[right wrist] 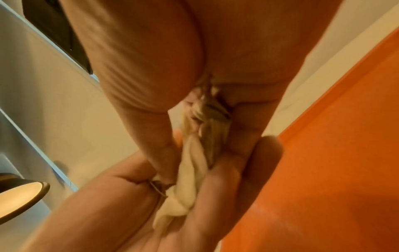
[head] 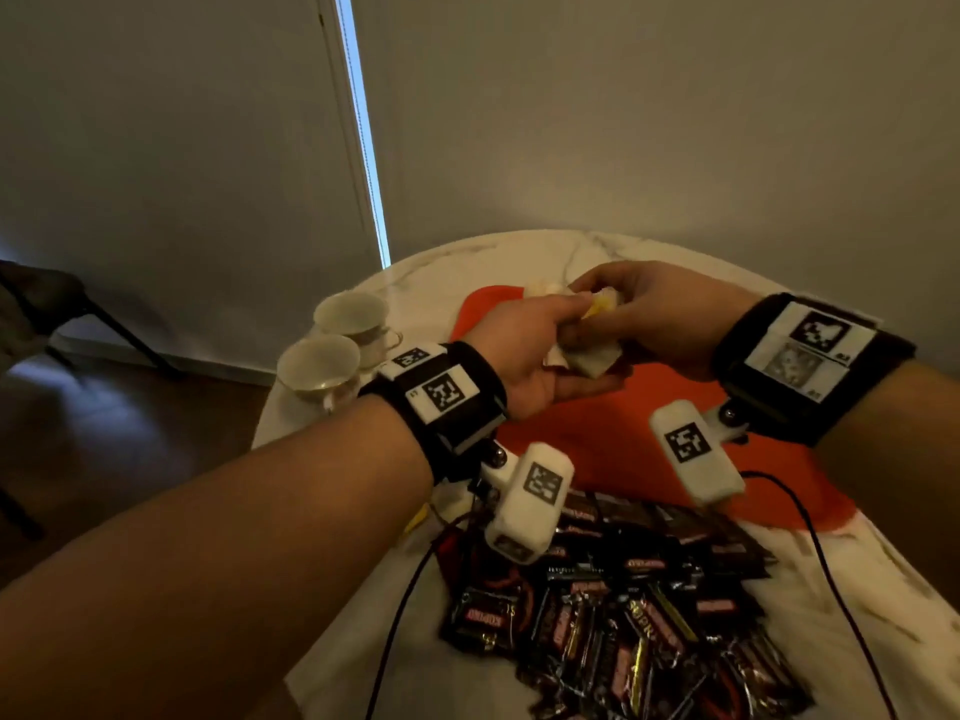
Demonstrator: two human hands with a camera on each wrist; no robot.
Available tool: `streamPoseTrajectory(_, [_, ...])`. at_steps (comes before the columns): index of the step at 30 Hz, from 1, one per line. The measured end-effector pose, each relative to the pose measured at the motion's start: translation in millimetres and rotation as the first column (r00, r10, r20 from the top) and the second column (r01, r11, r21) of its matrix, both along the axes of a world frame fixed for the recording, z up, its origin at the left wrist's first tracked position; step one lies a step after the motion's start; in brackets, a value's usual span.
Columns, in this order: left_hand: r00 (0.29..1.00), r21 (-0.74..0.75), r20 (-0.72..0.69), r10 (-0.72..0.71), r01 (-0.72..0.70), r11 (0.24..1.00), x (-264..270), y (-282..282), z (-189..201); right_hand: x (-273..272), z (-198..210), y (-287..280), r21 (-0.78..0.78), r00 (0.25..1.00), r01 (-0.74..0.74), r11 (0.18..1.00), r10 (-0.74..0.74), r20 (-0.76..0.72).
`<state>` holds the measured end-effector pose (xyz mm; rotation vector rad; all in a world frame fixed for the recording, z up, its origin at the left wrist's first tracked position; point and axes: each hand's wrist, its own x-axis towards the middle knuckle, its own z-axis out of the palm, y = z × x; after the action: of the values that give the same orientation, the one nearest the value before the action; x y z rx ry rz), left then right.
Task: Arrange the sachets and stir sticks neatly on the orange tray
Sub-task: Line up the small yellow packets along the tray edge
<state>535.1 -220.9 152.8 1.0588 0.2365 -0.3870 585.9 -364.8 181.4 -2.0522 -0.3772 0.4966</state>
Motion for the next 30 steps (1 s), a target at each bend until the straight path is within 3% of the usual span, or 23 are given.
streamPoseTrajectory(5, [0.990,0.062,0.068,0.127,-0.131,0.989,-37,3,-27,-55,-30,-2,0.149,0.998,0.060,0.987,-0.053,-0.046])
streamPoseTrajectory(12, [0.973,0.104,0.098,0.209,-0.219,0.970,-69,10,-19,-92,-22,-5,0.207,0.973,0.231,0.951,-0.222,-0.065])
streamPoseTrajectory(16, [0.972,0.118,0.108,0.207,-0.219,0.969,-42,9,-20,-61,-28,-15,0.240,0.958,0.284,0.928,-0.268,-0.100])
streamPoseTrajectory(24, [0.970,0.150,0.048,0.240,-0.244,0.958,48,22,-27,43,-37,10,0.202,0.967,0.248,0.948,-0.229,-0.110])
streamPoseTrajectory(30, [0.960,0.159,-0.007,0.279,-0.275,0.948,50,20,-2,38,-15,8,0.149,0.938,0.342,0.928,-0.329,-0.108])
